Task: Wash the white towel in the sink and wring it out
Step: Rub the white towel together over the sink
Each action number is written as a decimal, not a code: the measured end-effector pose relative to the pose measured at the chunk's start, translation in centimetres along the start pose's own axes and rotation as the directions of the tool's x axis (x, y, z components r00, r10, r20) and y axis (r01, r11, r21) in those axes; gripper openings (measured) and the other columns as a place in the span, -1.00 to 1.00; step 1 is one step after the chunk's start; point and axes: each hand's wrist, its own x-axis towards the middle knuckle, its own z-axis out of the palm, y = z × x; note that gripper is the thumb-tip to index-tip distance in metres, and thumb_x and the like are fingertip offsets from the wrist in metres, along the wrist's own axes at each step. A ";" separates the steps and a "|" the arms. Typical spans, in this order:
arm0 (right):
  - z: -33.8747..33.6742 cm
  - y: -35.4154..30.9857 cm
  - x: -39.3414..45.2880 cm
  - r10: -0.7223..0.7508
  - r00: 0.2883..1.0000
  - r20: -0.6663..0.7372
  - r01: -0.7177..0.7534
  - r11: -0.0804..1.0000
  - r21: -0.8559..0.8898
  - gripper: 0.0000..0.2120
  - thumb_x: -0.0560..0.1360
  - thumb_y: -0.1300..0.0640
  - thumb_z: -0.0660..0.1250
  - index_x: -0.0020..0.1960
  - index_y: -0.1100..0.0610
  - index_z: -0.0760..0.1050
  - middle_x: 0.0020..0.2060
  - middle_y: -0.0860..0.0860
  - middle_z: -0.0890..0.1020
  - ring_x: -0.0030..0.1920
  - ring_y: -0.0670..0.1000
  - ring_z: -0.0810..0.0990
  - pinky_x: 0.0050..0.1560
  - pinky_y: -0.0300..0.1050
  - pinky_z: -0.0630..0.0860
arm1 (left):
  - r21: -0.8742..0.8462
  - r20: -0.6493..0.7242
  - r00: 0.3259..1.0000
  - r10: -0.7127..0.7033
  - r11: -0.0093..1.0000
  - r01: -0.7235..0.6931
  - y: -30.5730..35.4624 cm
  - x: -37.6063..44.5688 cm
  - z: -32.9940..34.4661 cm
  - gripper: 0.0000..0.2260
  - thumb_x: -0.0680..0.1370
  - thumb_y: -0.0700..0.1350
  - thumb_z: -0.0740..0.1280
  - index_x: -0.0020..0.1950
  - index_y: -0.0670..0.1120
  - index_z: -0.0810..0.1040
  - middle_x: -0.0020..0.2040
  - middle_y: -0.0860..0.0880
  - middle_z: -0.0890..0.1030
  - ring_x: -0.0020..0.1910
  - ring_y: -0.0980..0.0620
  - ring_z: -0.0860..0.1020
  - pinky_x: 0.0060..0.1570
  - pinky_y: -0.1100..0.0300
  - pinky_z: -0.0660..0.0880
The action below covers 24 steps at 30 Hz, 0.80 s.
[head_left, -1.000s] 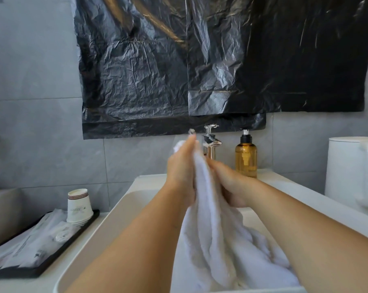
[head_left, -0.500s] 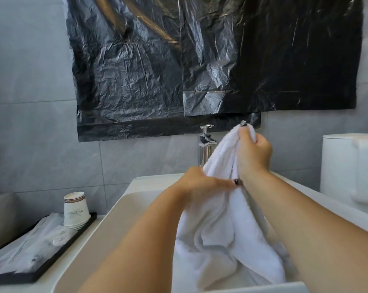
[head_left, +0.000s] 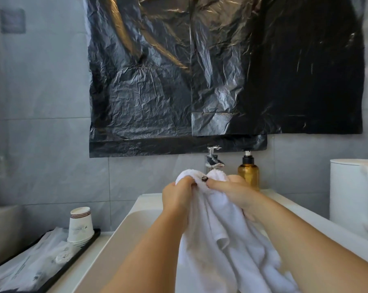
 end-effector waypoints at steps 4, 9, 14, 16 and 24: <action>-1.2 -0.7 0.8 -0.121 0.816 -0.565 0.296 0.927 0.229 -0.84 0.49 0.13 0.43 -0.23 0.11 0.52 -0.36 -0.04 0.55 -0.32 -0.06 0.51 -0.38 -0.30 0.44 | 0.495 0.191 0.979 0.068 0.855 -0.156 -1.1 0.1 0.6 -0.65 0.27 0.12 0.41 -0.14 -0.13 0.61 -0.29 0.00 0.57 -0.36 -0.01 0.49 -0.37 0.22 0.39; -2.3 0.7 1.6 -0.131 0.548 -0.826 0.323 0.944 0.065 -0.80 0.53 0.09 0.35 -0.01 0.24 0.53 -0.13 0.13 0.62 -0.10 0.13 0.57 -0.03 0.00 0.51 | 0.759 0.403 0.888 -0.222 0.623 -0.189 -2.2 -0.4 1.6 -0.43 0.25 0.20 0.53 0.16 -0.04 0.62 0.02 0.02 0.66 -0.02 -0.01 0.64 0.07 0.09 0.59; -3.2 1.8 2.2 -0.091 0.490 -0.867 0.249 0.968 0.040 -0.71 0.55 0.04 0.32 0.10 0.26 0.52 -0.01 0.15 0.62 0.03 0.18 0.59 0.04 0.00 0.47 | 0.504 0.460 0.851 -0.254 0.864 -0.015 -1.9 -0.2 0.3 -0.43 0.30 0.21 0.48 0.21 -0.07 0.62 0.04 -0.07 0.72 0.03 -0.12 0.69 0.11 0.02 0.59; -2.9 1.4 1.7 -0.110 0.529 -0.841 0.245 0.969 0.027 -0.71 0.50 -0.02 0.34 -0.01 0.23 0.53 -0.09 0.14 0.62 -0.01 0.21 0.58 -0.02 0.00 0.46 | 0.193 0.438 0.882 -0.170 0.977 0.093 -1.2 0.1 0.2 -0.51 0.43 0.17 0.45 0.19 -0.16 0.64 0.02 -0.15 0.72 0.05 -0.15 0.68 0.07 0.05 0.60; 5.3 -0.1 -3.0 -0.644 0.724 -0.247 0.605 0.765 -0.221 -0.55 0.30 -0.26 0.26 -0.31 0.15 0.39 -0.47 0.00 0.43 -0.43 -0.11 0.35 -0.41 -0.18 0.30 | -0.397 -0.114 0.982 -0.148 0.913 0.092 -0.7 1.4 -0.9 -0.73 0.58 0.08 0.30 -0.10 -0.14 0.50 -0.21 -0.14 0.59 -0.25 -0.11 0.57 -0.11 0.06 0.54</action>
